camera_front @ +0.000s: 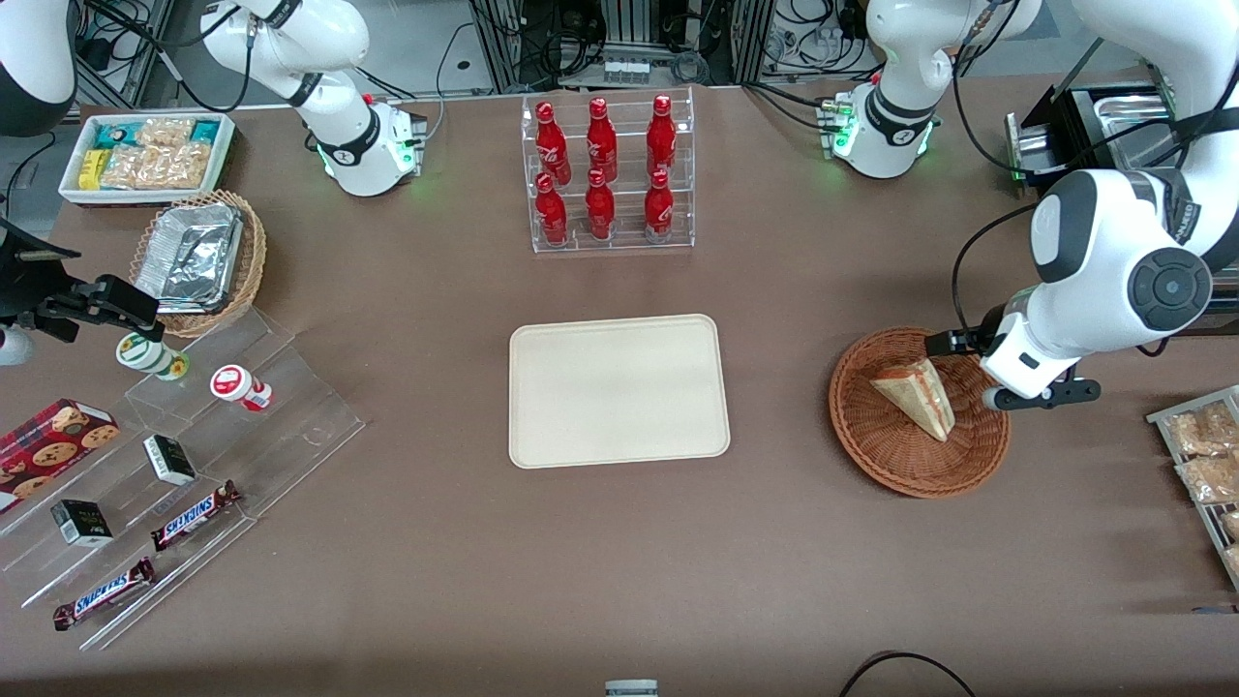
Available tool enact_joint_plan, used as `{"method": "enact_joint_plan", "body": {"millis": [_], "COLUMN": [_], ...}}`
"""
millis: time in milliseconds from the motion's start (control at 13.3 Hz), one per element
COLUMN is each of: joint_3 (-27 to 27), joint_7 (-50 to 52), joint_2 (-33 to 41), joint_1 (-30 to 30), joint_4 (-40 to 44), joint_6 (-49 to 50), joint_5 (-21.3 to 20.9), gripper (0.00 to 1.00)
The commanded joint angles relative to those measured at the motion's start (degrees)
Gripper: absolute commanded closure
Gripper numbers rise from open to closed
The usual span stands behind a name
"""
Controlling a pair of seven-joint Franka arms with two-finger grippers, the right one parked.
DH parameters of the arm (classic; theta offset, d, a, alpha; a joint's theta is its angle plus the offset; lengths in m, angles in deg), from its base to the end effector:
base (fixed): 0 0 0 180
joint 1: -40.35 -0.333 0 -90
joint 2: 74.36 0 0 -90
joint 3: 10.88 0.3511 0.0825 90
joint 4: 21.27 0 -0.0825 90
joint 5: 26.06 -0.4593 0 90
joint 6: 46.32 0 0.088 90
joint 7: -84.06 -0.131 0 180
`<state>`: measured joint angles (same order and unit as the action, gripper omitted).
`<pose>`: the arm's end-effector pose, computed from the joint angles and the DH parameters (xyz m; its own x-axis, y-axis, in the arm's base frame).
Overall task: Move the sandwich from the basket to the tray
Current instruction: 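Move the left gripper over the sandwich in the wicker basket, then lower the left gripper and close it on the wrapped sandwich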
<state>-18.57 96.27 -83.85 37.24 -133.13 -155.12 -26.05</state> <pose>0.6299 -0.0489 0.3511 0.9675 0.1317 -0.2156 0.1296 -0.9913 -0.0239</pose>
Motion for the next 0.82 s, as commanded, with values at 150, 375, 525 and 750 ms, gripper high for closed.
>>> {"method": "enact_joint_plan", "body": {"millis": [150,375,525,750], "joint_3": [-0.40,-0.49,-0.49,-0.49], "joint_7": [12.19,22.66,26.71,30.93], "joint_2": [0.43,0.60,1.75,1.75], "joint_1": [0.39,1.26,1.71,1.80], "joint_4": [-8.10,-11.09,-13.90,-14.44], "joint_6": [-12.90,-18.70,-22.84,-23.38], "joint_5": [-0.88,-1.14,-1.41,-5.26], "gripper": [0.00,0.00,0.00,0.00]}}
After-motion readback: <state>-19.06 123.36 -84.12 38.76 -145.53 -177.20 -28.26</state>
